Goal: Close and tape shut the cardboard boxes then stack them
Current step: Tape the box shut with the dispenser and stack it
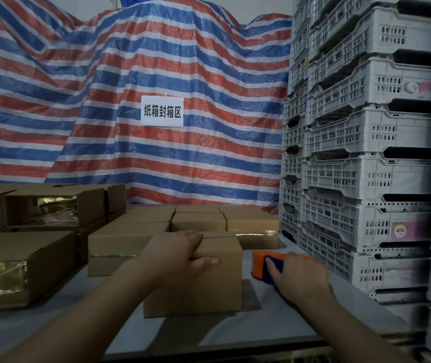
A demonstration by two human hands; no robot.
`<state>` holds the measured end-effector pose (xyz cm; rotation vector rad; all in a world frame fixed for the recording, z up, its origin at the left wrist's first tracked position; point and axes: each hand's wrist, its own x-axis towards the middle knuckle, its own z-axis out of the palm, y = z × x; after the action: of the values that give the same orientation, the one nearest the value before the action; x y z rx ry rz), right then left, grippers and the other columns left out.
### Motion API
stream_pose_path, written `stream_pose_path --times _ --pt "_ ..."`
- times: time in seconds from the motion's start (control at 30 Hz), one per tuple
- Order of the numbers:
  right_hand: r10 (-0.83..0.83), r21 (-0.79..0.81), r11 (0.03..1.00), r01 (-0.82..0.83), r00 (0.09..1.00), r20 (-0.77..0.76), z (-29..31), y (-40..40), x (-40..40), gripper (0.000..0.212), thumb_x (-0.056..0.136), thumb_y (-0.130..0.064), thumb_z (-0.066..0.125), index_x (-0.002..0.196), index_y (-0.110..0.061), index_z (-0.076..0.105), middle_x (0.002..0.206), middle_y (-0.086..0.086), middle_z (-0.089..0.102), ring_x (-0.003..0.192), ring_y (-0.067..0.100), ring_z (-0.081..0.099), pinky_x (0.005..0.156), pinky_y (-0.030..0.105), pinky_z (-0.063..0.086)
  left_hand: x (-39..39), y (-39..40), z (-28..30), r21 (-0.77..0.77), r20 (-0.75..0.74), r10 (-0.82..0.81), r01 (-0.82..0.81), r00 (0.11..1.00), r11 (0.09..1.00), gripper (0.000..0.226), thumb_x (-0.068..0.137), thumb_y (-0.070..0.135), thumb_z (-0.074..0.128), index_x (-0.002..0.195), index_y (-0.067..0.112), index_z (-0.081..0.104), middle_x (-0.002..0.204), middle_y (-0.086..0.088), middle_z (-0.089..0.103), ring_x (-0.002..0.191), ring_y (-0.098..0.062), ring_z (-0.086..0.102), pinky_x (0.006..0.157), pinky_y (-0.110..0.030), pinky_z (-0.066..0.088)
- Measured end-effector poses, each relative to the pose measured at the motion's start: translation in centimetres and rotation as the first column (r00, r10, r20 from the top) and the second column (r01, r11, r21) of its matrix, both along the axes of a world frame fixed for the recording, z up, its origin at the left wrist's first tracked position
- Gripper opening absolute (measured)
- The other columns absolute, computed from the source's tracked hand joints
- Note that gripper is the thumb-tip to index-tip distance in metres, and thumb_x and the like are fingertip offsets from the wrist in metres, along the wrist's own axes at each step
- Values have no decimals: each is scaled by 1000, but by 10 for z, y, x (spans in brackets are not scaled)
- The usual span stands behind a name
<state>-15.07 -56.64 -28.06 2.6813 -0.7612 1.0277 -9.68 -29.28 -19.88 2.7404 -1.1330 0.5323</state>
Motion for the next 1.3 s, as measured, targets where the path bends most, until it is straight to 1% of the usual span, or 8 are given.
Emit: stream_pose_path --times 0.2,0.4,0.53,0.7,0.93,1.03,1.17,1.3 --pt "-6 10 1000 7 999 -34 9 -13 6 57 89 -79 31 74 -27 48 64 -10 50 62 11 60 51 25 43 -13 10 31 -338 -560 -155 -54 814 940 59 92 68 39 142 37 43 141 5 45 109 -5 40 92 -28 30" --pt "116 298 936 -189 962 247 88 -16 23 71 93 -74 31 68 -15 62 58 2 57 52 16 56 46 25 31 -17 14 36 -522 -543 -172 -169 822 836 26 103 49 36 85 35 50 88 15 52 75 2 46 65 -15 32" --pt "332 544 603 -584 803 495 164 19 38 68 93 -69 43 67 -10 63 65 12 64 62 30 63 66 38 50 -17 15 39 -604 -544 -228 -187 808 775 25 105 34 40 95 22 59 83 5 62 64 -2 59 52 -15 40" --pt "626 691 245 -680 655 423 191 70 55 50 97 -59 48 94 -15 72 79 9 72 72 24 67 80 40 52 -10 9 48 -690 -614 -288 -323 735 648 16 102 22 49 92 17 60 82 4 62 70 -4 56 58 -16 41" --pt "744 736 335 -588 645 176 181 93 55 48 100 -60 42 88 -21 69 67 -4 70 54 6 64 59 22 47 7 11 49 -755 -634 -572 -578 521 310 45 106 30 32 125 -4 55 81 -7 71 74 -12 64 65 -22 47" --pt "755 709 373 -599 640 144 183 97 53 48 101 -58 41 88 -20 66 66 -3 67 54 8 60 67 28 47 14 14 48 -747 -623 -627 -595 468 298 57 105 44 28 119 -2 58 90 -12 72 85 -20 66 80 -29 47" --pt "745 718 382 -582 654 133 184 102 55 48 100 -59 43 88 -19 67 69 0 69 58 11 62 74 32 48 14 18 46 -804 -550 -659 -538 513 253 32 99 34 50 116 8 60 92 -10 75 87 -20 72 68 -29 53" --pt "736 713 414 -566 669 104 185 102 58 52 99 -61 41 96 -17 69 72 2 73 61 13 65 79 35 51 21 26 44 -797 -482 -779 -571 402 198 27 100 23 49 113 1 59 49 0 55 52 -11 59 79 -28 55"
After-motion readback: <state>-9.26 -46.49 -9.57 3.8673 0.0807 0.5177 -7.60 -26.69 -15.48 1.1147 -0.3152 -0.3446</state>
